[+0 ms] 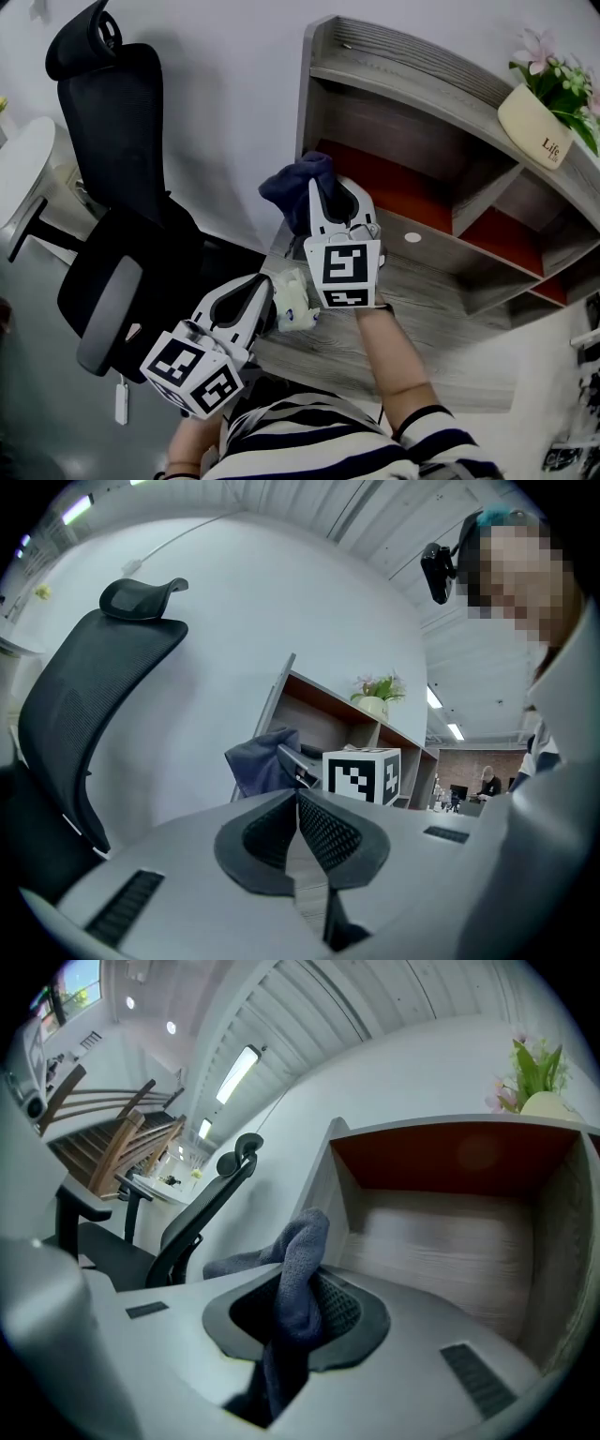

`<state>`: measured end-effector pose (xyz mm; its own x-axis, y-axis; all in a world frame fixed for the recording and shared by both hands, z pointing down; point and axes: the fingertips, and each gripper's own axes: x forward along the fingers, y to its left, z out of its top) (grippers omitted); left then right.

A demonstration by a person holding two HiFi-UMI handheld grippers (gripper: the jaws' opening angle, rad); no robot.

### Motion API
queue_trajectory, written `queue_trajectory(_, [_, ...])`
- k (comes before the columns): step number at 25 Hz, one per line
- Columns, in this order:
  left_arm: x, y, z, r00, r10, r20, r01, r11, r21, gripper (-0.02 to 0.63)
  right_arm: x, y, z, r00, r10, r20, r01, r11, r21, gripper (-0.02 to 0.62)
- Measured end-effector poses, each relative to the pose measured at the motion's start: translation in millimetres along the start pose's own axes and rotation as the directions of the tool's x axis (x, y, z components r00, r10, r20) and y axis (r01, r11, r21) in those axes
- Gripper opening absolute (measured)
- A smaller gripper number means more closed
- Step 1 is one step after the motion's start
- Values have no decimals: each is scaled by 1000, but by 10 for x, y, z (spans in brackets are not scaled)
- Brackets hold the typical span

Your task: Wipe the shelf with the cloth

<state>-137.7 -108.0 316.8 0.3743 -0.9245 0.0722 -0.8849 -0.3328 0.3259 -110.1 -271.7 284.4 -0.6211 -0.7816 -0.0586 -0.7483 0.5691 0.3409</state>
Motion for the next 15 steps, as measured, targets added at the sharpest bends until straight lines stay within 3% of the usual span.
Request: queue_trajectory(15, [487,-419,-110,982,-177,-59,178,984,9,21,-606,-727,-306,981,-180,-73,176,983,-56,72])
